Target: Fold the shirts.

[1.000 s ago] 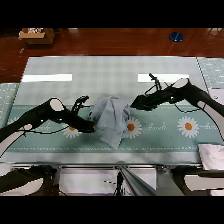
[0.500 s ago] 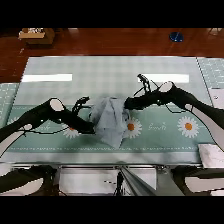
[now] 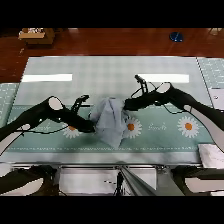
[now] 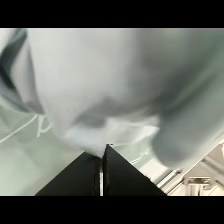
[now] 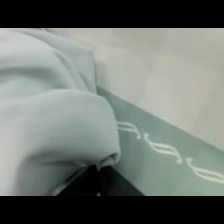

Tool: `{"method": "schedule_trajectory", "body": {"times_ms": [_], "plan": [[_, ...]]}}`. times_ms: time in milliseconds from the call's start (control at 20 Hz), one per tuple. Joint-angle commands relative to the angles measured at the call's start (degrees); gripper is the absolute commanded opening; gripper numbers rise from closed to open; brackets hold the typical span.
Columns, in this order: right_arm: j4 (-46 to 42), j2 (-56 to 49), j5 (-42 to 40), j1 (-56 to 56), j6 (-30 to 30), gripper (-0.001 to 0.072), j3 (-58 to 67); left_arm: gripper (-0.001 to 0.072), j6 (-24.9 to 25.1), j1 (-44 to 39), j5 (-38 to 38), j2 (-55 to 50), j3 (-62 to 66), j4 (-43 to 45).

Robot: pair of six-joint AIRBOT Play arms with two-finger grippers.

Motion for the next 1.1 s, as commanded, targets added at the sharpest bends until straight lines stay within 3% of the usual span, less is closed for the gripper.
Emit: {"method": "schedule_trajectory", "body": {"times_ms": [0, 250, 500, 800, 1050], "plan": [[-4.7, 7.5, 1.9, -5.4, 0.0, 0.0024, 0.0, 0.0021, 0.1, 1.3, -3.4, 3.8, 4.3, 0.0], [-16.2, 20.9, 1.9, -13.8, 2.8, 0.0024, 0.0, 0.0021, -0.5, 7.4, -7.3, 12.9, 21.7, 0.0], [-19.1, 32.7, 2.0, -18.7, 2.8, 0.0024, 4.1, 0.0021, -4.1, 12.7, -8.5, 16.7, 40.6, 0.0], [-23.5, 38.8, 2.4, -19.3, 4.3, 0.0023, 23.8, 0.0021, -6.8, 13.0, -8.3, 17.0, 59.5, 0.0], [-25.8, 39.2, 8.1, -19.3, 7.0, 0.0024, 40.4, 0.0021, -10.6, 13.0, -8.4, 17.9, 72.6, -0.1]]}}
